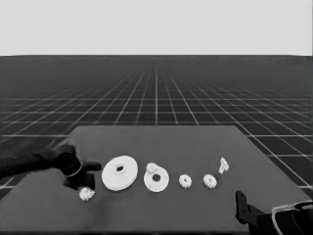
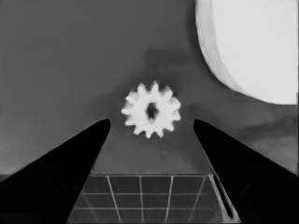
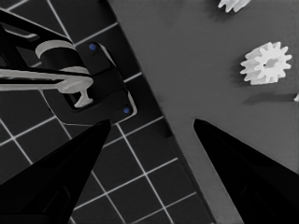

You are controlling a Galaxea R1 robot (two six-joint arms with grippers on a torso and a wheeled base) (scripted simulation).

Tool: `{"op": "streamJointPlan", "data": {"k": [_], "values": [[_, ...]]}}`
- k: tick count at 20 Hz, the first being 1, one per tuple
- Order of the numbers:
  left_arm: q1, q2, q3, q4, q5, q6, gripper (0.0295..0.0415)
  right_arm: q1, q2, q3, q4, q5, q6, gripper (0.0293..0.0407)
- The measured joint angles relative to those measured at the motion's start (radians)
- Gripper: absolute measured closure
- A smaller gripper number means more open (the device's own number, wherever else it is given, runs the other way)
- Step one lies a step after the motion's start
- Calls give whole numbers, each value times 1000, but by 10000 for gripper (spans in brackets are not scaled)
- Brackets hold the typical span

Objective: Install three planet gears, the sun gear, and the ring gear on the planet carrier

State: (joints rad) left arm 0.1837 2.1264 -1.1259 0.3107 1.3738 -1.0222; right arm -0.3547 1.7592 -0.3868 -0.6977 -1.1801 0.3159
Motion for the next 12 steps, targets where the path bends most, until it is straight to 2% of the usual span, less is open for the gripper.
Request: {"op": "streamJointPlan", "data": {"k": [3, 8, 10, 12], "values": [[62, 26, -52, 47, -41, 13, 326, 0, 0, 0, 0, 0, 0, 315], [75, 33, -66, 57, -51, 16, 326, 0, 0, 0, 0, 0, 0, 315], [75, 33, -66, 57, -52, 17, 397, 0, 0, 0, 0, 0, 0, 315], [75, 33, -66, 58, -52, 17, 398, 0, 0, 0, 0, 0, 0, 315]]}}
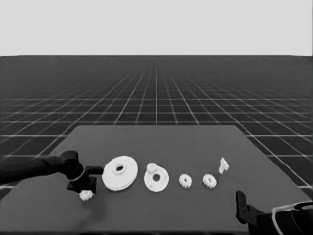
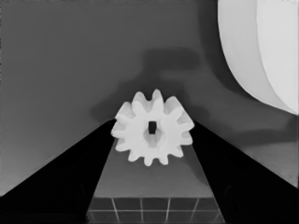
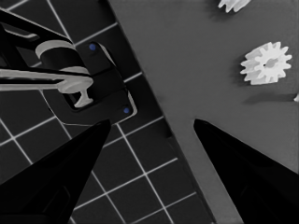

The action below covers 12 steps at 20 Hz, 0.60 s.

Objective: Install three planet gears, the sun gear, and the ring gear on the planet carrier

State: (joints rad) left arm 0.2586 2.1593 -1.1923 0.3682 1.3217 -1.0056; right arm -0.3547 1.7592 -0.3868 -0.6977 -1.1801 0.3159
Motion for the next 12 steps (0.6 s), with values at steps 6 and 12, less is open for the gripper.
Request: {"op": "streamJointPlan", "data": {"k": [6, 12], "values": [[0, 0, 0, 0, 0, 0, 398, 0, 0, 0, 0, 0, 0, 315], [-222, -70, 135, -181, 134, -30, 398, 0, 0, 0, 0, 0, 0, 315]]}}
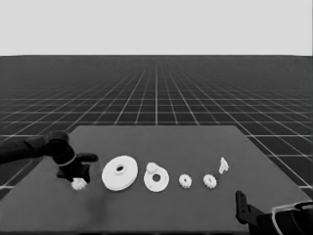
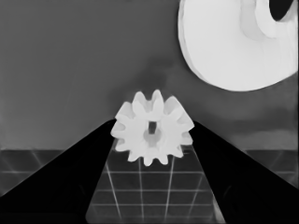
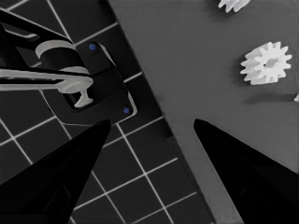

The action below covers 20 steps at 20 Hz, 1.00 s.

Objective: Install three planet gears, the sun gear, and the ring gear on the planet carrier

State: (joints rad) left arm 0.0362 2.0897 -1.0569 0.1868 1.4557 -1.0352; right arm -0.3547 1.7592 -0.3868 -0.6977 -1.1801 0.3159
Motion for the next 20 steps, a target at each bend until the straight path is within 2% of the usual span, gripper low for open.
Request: {"op": "streamJointPlan", "data": {"k": [4, 5, 6, 7, 9, 14, 15, 16, 20], "values": [[-9, -1, 1, -9, 5, 0, 398, 0, 0, 0, 0, 0, 0, 315], [-17, 173, 64, 25, 78, -357, 398, 0, 0, 0, 0, 0, 0, 315], [-22, 450, 23, 21, 118, -528, 399, 0, 0, 0, 0, 0, 0, 315], [-23, 625, -82, 13, 124, -561, 399, 0, 0, 0, 0, 0, 0, 315], [-24, 777, -234, 6, 117, -537, 399, 0, 0, 0, 0, 0, 0, 315], [-24, 844, -328, 4, 111, -508, 399, 0, 0, 0, 0, 0, 0, 315], [44, 851, -359, 76, 105, -485, 399, 0, 0, 0, 0, 0, 0, 315], [90, 856, -385, 117, 97, -466, 399, 0, 0, 0, 0, 0, 0, 315], [140, 866, -427, 166, 81, -438, 399, 0, 0, 0, 0, 0, 0, 315]]}}
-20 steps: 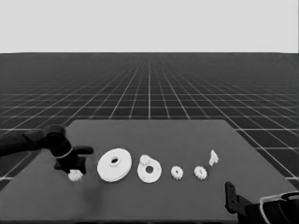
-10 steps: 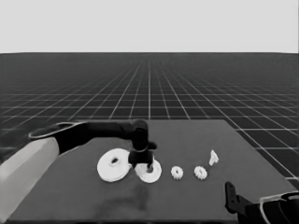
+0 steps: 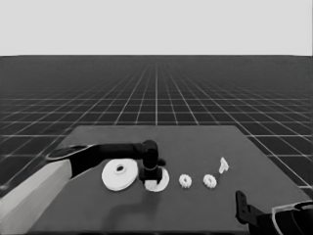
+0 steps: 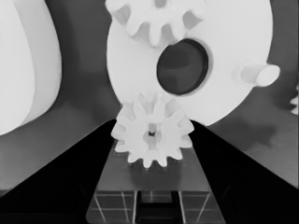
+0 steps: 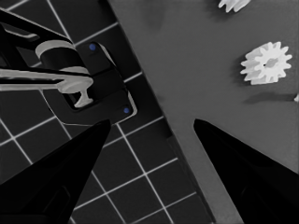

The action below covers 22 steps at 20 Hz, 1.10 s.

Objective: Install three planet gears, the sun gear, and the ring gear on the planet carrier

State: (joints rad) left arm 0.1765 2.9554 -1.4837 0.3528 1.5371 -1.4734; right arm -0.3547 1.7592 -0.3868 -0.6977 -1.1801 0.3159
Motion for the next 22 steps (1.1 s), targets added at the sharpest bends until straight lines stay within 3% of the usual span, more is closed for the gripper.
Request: {"op": "streamJointPlan", "data": {"k": [4, 6, 7, 14, 17, 22], "values": [[6, 1, -5, 6, -2, 3, 399, 0, 0, 0, 0, 0, 0, 315], [6, 1, -6, 6, -3, 4, 339, 0, 0, 0, 0, 0, 0, 315], [6, 1, -6, 6, -3, 4, 330, 0, 0, 0, 0, 0, 0, 315], [6, 1, -6, 7, -3, 4, 326, 0, 0, 0, 0, 0, 0, 315], [-127, -16, 82, -125, 28, -59, 326, 0, 0, 0, 0, 0, 0, 315], [-162, -17, 91, -160, 29, -67, 326, 0, 0, 0, 0, 0, 0, 315]]}}
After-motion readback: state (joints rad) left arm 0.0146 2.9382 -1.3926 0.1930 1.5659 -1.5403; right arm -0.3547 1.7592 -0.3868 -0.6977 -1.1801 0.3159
